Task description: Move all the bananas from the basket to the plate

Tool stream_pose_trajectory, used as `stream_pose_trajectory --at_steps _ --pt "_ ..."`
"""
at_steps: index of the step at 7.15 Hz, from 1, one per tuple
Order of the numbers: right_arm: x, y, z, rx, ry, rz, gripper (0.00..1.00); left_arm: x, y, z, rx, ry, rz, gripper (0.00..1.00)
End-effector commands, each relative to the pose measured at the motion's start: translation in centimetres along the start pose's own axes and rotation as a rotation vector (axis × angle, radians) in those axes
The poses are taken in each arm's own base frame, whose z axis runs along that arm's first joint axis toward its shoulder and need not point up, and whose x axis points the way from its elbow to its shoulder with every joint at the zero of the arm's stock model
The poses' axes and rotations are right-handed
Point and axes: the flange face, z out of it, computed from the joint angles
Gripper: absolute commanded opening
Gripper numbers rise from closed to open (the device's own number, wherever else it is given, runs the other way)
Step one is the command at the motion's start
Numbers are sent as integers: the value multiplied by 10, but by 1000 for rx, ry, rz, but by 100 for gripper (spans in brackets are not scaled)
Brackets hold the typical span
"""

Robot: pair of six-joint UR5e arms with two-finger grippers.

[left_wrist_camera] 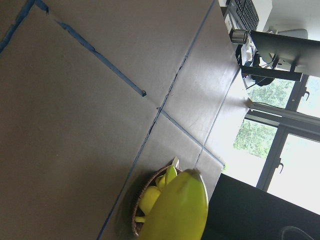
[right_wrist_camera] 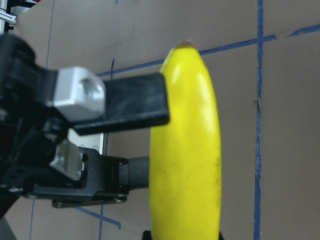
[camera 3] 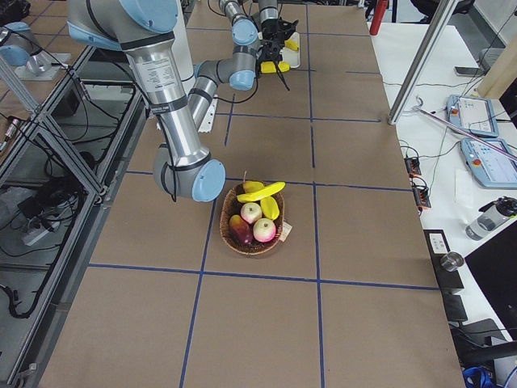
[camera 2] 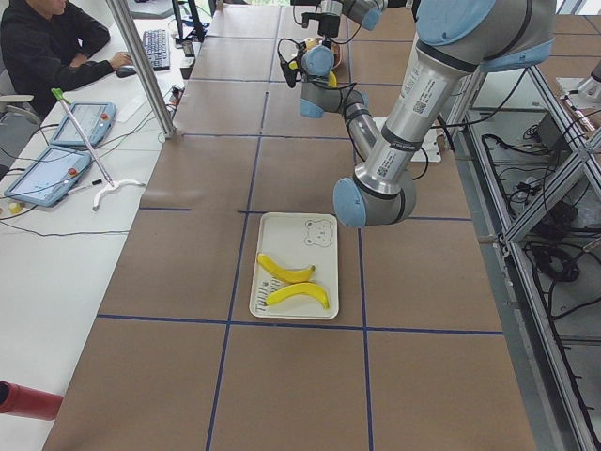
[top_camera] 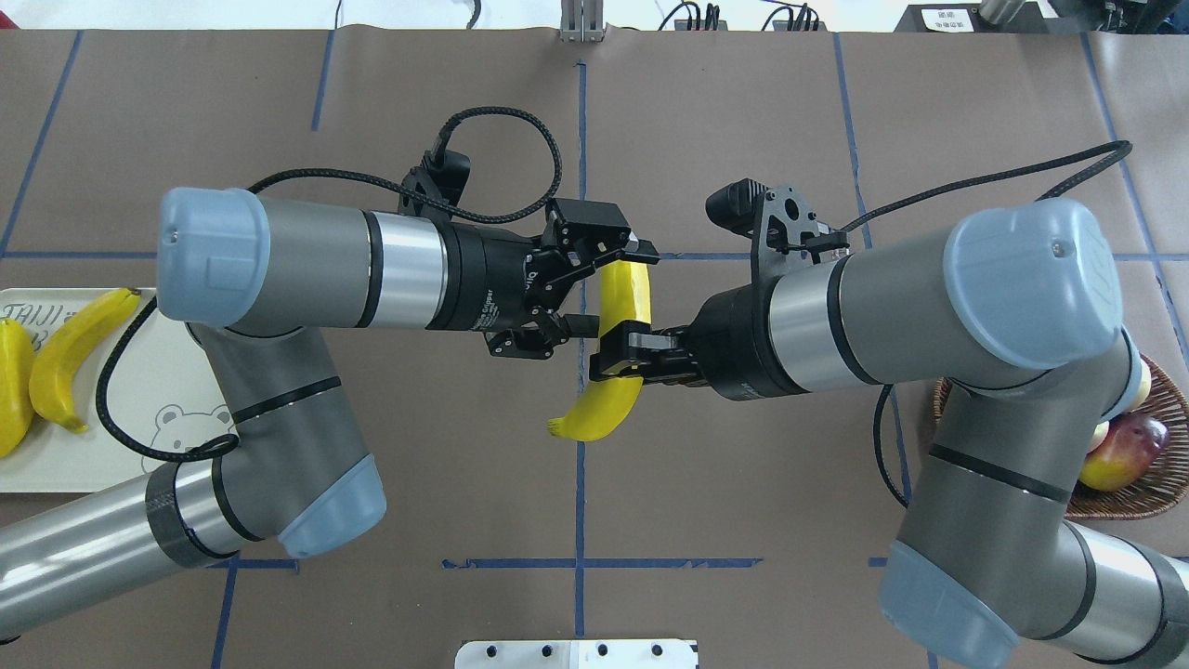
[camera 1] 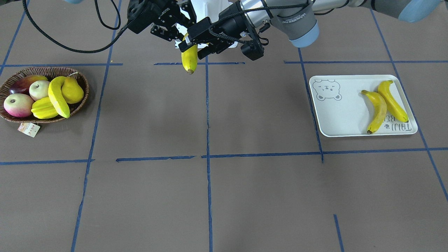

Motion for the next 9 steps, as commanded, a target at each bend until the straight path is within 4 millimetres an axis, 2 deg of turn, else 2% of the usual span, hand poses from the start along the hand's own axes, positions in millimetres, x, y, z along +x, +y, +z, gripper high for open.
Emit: stream_pose_trajectory --at_steps 1,2,3,4,5,8,9 --pt "0 2 1 -5 1 1 1 -7 8 8 0 -4 11 91" --pt "0 2 1 -4 2 2 2 -7 8 7 -2 -1 10 72" --pt "0 3 1 -5 1 1 4 -5 10 6 -4 4 12 11" --pt "0 3 1 -8 0 1 32 -7 10 4 -4 0 14 0" --pt "-1 5 2 -8 2 1 99 -6 10 2 -6 3 46 0" --pt "-4 7 -16 -4 -21 -7 100 -8 7 2 1 -4 64 0" --pt "-4 7 -17 -2 -22 -7 100 -6 -2 -1 19 -7 67 0"
